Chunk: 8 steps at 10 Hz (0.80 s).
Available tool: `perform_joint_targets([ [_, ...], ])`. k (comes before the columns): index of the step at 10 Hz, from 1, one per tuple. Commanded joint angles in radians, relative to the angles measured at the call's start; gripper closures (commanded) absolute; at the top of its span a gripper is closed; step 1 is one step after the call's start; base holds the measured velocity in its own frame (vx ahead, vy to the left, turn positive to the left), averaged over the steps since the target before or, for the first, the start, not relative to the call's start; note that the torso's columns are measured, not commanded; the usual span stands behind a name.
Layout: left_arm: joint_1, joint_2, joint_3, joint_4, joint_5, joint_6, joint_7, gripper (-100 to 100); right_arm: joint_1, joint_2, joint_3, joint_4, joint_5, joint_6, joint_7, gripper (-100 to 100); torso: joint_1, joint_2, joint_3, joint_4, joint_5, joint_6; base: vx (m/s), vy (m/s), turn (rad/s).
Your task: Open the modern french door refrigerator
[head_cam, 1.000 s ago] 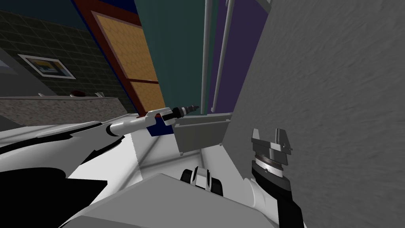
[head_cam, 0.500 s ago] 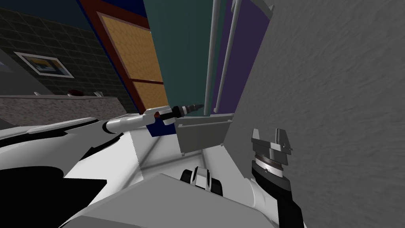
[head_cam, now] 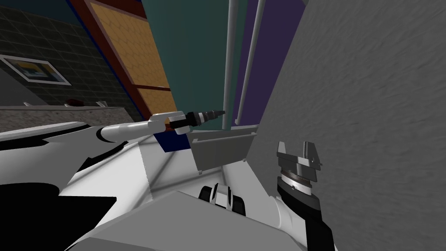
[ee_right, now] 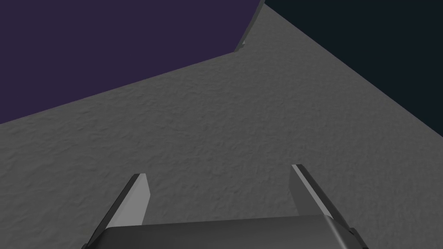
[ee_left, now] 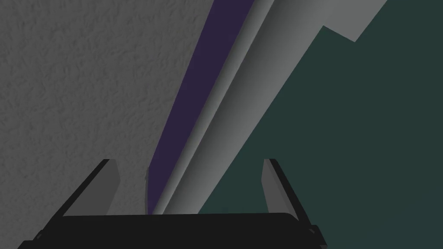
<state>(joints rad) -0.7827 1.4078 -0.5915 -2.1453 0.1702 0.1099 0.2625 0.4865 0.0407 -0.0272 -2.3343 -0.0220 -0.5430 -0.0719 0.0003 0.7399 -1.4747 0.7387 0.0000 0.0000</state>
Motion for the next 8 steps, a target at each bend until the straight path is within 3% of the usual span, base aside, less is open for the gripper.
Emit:
perform_joint_targets([
  [1, -0.048, 0.063, -0.001, -0.041, 0.038, 0.019, 0.039, -100, 0.000, 0.000, 0.000, 0.000, 0.000, 0.000, 0.000, 0, -0.001, -0.002, -0.001, -0.001, 0.000, 0.000, 0.110, -0.004, -0.034],
  [8, -0.152, 0.200, -0.006, -0.125, 0.119, 0.058, 0.117, -100, 0.000, 0.000, 0.000, 0.000, 0.000, 0.000, 0.000, 0, -0.001, -0.003, -0.003, -0.001, -0.001, 0.001, 0.088, 0.012, -0.023],
])
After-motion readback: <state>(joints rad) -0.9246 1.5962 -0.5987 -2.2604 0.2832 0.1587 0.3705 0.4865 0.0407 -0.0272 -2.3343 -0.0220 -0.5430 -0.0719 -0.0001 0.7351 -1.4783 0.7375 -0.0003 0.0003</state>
